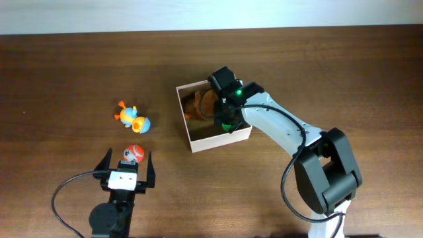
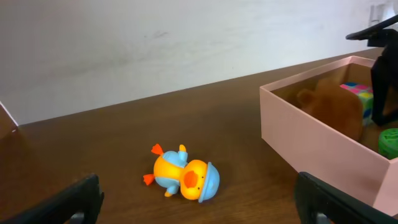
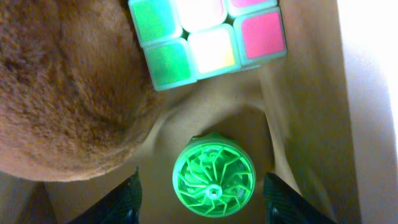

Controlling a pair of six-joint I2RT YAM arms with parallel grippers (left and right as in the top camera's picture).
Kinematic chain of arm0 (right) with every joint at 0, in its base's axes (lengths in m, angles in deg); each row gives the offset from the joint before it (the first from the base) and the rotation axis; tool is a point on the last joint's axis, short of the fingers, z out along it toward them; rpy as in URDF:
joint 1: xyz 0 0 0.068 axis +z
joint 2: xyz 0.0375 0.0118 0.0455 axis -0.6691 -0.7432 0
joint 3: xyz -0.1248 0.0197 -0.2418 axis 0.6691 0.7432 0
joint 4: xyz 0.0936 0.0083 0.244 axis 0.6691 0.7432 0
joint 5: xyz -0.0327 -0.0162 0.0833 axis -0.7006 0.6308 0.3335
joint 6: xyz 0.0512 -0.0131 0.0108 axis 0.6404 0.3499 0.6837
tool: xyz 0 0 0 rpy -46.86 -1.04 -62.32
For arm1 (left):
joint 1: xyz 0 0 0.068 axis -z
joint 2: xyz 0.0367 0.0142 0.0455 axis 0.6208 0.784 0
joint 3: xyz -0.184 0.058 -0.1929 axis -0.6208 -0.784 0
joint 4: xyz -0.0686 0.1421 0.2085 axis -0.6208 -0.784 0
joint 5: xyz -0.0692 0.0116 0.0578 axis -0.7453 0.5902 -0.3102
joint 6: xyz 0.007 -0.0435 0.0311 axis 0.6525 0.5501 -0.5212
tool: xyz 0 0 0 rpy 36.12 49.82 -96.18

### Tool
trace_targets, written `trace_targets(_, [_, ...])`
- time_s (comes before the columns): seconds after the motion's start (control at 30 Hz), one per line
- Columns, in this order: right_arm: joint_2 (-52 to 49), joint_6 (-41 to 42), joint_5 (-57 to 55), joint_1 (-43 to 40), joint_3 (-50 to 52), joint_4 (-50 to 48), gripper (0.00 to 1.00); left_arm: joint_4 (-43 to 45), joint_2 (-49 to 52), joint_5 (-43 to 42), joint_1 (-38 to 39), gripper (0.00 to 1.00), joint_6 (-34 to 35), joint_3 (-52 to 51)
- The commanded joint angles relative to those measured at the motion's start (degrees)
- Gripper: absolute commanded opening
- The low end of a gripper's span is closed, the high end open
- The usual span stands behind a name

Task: Pack container
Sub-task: 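Lower the green toy into the box front and open the right gripper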

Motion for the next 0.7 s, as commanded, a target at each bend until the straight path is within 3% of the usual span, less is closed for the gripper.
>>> trace_targets(0.0, [-0.3,-0.6,-0.1,0.4,-1.2,-0.6,0.57,-0.1,-0.5,-0.4,-0.2,0.99,-0.7,-0.3])
trace_targets(0.27, [0.0,-3.6,0.4,0.4,-7.1,3.2,0.57,-0.1,-0.5,-0.4,-0.2,0.99,-0.7,-0.3])
trace_targets(0.67, [0.9,-3.0,-2.3,-1.3,-23.6,19.6,0.57,-0.1,-0.5,-0.4,-0.2,0.99,-0.7,-0.3])
